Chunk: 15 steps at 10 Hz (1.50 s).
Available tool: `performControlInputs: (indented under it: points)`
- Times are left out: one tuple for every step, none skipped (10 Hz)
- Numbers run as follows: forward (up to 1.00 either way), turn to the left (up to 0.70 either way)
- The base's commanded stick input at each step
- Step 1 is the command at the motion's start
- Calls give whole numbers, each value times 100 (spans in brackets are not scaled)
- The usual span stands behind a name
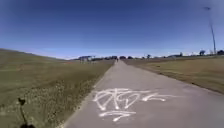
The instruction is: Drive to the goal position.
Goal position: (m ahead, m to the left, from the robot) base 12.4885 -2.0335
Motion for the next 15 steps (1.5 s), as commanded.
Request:
performControlInputs:
  points:
    - [100, -39]
    - [100, -40]
    - [100, -40]
    - [100, -31]
    - [100, -16]
    - [100, 0]
    - [100, 0]
    - [100, 0]
    - [100, 0]
    - [100, 0]
    - [100, 0]
    - [100, 0]
    - [100, 0]
    - [100, 0]
    - [100, 0]
